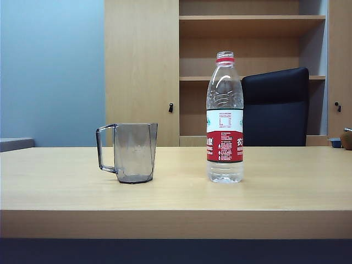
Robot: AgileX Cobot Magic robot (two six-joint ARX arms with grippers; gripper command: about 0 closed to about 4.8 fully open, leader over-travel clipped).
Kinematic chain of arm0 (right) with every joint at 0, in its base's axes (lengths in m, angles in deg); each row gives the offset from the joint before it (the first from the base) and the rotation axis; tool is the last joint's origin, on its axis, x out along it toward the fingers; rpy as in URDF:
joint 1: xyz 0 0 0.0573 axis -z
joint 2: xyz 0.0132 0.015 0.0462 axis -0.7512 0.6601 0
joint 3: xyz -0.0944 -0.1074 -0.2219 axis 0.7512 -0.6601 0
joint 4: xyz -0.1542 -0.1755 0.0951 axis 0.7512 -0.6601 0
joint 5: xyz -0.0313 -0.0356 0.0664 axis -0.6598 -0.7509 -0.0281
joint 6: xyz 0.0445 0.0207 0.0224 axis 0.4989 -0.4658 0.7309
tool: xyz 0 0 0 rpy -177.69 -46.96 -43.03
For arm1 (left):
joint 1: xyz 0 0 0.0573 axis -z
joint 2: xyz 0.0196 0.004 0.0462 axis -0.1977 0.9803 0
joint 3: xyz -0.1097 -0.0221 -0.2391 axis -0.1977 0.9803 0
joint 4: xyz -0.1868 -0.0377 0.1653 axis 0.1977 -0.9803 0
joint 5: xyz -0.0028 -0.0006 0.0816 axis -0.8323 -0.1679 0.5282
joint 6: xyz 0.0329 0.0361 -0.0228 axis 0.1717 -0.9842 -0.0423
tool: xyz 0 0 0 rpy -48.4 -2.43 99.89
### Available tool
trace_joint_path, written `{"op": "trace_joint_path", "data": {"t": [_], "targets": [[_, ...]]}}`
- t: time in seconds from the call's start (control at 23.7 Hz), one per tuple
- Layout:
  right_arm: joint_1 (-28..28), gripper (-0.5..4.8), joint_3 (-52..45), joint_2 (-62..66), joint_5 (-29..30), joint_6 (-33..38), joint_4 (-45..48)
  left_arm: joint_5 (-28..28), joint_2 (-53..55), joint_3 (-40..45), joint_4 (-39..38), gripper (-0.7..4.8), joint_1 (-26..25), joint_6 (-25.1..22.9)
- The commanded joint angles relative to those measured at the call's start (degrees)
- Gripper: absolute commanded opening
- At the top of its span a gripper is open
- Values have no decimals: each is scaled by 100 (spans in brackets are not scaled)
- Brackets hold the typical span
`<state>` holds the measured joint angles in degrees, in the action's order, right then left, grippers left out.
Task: Pick up the mineral water bottle on the table and pour water into the mug until it's half full.
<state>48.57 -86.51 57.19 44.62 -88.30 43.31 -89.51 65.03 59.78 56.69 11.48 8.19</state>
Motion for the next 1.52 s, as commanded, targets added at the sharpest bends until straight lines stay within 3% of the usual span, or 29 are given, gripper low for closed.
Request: {"op": "trace_joint_path", "data": {"t": [0.04, 0.34, 0.42, 0.51, 0.59, 0.68, 0.76, 0.84, 0.89, 0.93, 1.06, 1.14, 1.27, 1.35, 1.44, 1.52], "targets": [[2, -8, -2, -15, 7, 144, 63, 0, 7, 2, 31, -5, -2, -2], [2, -8, 210, -15, 7, 562, 39, 0, 7, -7, 96, -5, -2, 0], [4, -8, 354, -15, 4, 1161, 39, -44, 7, -63, 258, -5, -2, 120], [4, -9, 994, -11, 0, 2201, -190, -302, 7, -601, 859, -5, 2, 400], [2, 6, 1788, 0, 275, 1803, -457, -452, 7, -1290, 1410, -5, 2, 391], [2, 40, 2205, 28, 667, 1217, -428, -461, 70, -1631, 1259, -5, 2, 411], [2, 57, 2774, 282, 1071, 1001, -448, -1123, 428, -2031, 802, -5, 2, 411], [2, 99, 3425, 892, 1582, 964, -470, -2238, 1196, -2310, 588, -5, 2, 407], [0, 191, 3764, 1316, 1864, 914, -463, -2763, 1685, -2398, 581, -5, 2, 409], [-7, 218, 3950, 1617, 2009, 868, -452, -3021, 1974, -2435, 564, -5, 4, 409], [-116, 218, 4288, 2726, 2472, 601, -308, -3672, 2861, -2483, 249, -5, 4, 404], [-417, 217, 4247, 3410, 2404, 374, -264, -3954, 3178, -2483, 120, -5, 7, 363], [-1040, 249, 4087, 4452, 1777, 184, -52, -3976, 3145, -2485, 160, -5, 4, 332], [-1547, 259, 3777, 5318, 1478, 83, 813, -3967, 2968, -2483, 157, -5, 4, 332], [-1692, 302, 3517, 5753, 1462, 140, 1451, -3967, 2870, -2483, 151, -5, 0, 339], [-1810, 378, 3327, 6129, 1285, 201, 1764, -3969, 2761, -2483, 133, -5, 0, 343]]}}
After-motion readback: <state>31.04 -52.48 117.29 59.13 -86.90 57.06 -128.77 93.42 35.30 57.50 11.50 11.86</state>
